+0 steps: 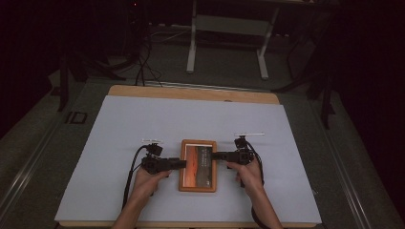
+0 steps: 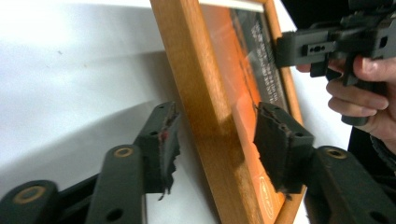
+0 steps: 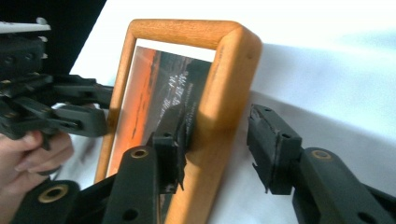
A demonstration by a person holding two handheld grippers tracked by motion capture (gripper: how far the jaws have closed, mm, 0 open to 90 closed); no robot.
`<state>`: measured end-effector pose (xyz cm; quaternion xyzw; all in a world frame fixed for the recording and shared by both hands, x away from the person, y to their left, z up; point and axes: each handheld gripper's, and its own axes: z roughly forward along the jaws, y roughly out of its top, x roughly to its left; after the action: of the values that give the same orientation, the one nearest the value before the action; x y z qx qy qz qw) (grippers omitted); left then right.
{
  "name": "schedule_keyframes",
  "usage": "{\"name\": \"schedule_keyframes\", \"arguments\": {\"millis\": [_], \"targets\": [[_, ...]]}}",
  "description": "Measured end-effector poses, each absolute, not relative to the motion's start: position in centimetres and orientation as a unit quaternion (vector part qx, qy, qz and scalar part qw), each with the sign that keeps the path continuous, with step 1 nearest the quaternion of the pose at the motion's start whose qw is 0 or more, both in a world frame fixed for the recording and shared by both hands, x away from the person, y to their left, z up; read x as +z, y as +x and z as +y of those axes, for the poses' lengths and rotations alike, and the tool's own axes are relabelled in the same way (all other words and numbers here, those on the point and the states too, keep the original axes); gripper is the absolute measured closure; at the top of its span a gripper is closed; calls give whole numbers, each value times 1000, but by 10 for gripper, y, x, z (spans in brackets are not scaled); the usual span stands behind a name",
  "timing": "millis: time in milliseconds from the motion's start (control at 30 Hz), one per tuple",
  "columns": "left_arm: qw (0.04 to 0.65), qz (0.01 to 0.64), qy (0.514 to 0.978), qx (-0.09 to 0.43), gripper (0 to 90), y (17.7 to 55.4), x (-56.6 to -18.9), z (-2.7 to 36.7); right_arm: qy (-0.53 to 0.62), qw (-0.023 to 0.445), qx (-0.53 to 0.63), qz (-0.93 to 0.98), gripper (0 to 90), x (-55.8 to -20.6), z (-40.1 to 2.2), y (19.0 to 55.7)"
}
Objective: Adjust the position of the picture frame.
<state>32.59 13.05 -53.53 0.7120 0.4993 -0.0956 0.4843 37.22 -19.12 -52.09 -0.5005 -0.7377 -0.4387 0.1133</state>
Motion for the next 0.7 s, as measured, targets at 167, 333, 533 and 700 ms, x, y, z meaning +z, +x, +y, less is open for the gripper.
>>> {"name": "schedule_keyframes", "arguments": {"millis": [167,333,533,700], "targets": [[493,493,714,-63,433,313,-528,139,-496,88,-445,-740,526,-514,-200,367],[504,485,715,-13,429,295,-522,152,-491,57,-451,-743,506,-504,-203,363],[504,482,716,49,429,281,-517,161,-463,-4,-445,-767,509,-495,-197,358],[502,476,720,63,408,273,-514,159,-417,-46,-437,-795,545,-489,-185,353]]}}
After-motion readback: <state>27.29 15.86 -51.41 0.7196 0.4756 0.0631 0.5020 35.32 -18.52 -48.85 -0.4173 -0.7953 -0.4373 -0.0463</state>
